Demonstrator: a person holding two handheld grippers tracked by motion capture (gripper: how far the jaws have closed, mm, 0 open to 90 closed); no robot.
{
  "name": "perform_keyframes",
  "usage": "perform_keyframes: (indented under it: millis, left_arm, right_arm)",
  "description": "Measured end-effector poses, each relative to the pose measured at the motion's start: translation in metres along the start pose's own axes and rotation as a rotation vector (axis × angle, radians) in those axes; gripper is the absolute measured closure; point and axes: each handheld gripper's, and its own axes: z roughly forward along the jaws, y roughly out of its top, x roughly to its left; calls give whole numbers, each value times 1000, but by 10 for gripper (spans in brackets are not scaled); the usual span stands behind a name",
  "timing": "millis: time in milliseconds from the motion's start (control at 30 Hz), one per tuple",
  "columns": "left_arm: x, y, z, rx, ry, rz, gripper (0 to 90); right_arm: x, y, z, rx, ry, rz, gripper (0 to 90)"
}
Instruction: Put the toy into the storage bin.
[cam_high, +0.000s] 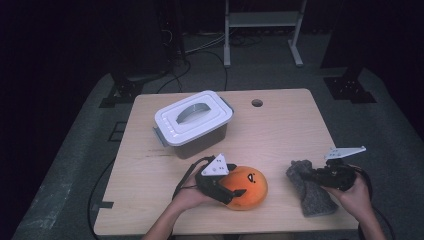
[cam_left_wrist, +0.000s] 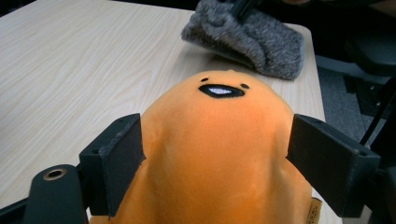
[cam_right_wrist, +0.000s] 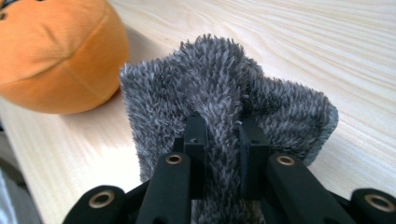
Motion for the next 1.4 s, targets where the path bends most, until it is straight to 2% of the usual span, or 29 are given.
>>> perform_keyframes:
  millis: [233,433,533,567,633,767,800,933,1033,1167,1200,1300,1400]
  left_arm:
    - [1,0,0,0,3,-3,169]
    - [2,0,-1,-3,3,-5,169]
    - [2,0,-2,-1,5,-8,169]
    - [4,1,-5,-7,7,-14,169]
    - [6,1,-7,-11,13,-16,168]
    - [8,1,-11,-22,25,-24,159]
    - [10,2,-15,-27,31,-30,157]
    - [15,2,-21,-36,53,-36,132]
    - [19,2,-28,-45,73,-42,119]
    - [26,5,-38,-62,101,-44,113]
    - [30,6,-46,-78,119,-44,113]
    - [37,8,-56,-99,130,-39,122]
    - [45,9,-64,-95,143,-37,133]
  right_arm:
    - [-2,0,10,-5,-11,16,747]
    - [-2,2,21,9,-55,24,696]
    - [-2,3,21,-2,-41,30,657]
    - [-1,3,20,-26,-30,38,611]
    - [-1,4,18,-46,-17,42,577]
    - [0,4,13,-77,-3,41,555]
    - [2,5,11,-103,14,39,530]
    - [4,6,9,-124,40,33,505]
    - [8,7,6,-151,80,38,477]
    - [11,8,5,-157,96,33,455]
    - [13,8,4,-155,105,29,443]
    - [15,8,4,-159,118,26,440]
    - [19,10,1,-169,138,12,440]
